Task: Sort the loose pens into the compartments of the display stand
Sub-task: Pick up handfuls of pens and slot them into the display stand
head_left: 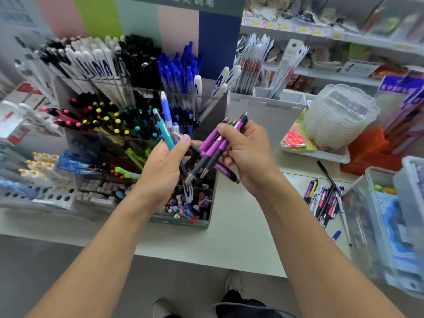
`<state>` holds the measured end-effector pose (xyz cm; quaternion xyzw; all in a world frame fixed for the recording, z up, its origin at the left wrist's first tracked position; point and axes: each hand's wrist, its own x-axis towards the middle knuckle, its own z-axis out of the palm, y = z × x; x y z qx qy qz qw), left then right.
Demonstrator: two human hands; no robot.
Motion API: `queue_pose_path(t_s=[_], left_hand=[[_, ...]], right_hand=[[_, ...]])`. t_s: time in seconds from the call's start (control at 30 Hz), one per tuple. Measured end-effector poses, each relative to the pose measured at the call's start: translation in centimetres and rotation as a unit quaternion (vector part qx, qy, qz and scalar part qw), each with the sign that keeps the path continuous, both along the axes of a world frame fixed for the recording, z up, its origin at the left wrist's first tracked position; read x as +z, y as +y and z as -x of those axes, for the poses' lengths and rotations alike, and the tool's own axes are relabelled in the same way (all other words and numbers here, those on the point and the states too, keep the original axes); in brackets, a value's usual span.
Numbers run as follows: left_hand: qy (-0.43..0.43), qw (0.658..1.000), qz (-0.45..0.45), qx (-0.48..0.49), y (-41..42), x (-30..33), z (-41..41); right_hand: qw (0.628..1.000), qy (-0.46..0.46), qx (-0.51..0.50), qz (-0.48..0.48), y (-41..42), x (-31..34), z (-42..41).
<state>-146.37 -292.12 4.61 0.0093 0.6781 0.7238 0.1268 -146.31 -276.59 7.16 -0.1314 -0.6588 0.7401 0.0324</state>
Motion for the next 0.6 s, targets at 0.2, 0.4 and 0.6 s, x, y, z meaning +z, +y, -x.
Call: queue_pose_path(t_s=[0.2, 0.4, 0.6], left_hand=[[0.019, 0.993, -0.094, 0.073, -1.8, -0.2, 0.4], [-0.023, 0.974, -0.13, 0.182, -3.7, -1.2, 0.2], [-0.038, 0.961, -0.171, 0.213, -4.1, -0.6, -0.7]], right_hand=[[0.988, 0.011, -0.11, 0.107, 0.6, 0.4, 0.4], [0.969, 0.16, -0.179, -0.06, 1.5, 2.0, 1.0], [0.911, 0.252, -0.156, -0.288, 0.1, 0.7, 3.2]])
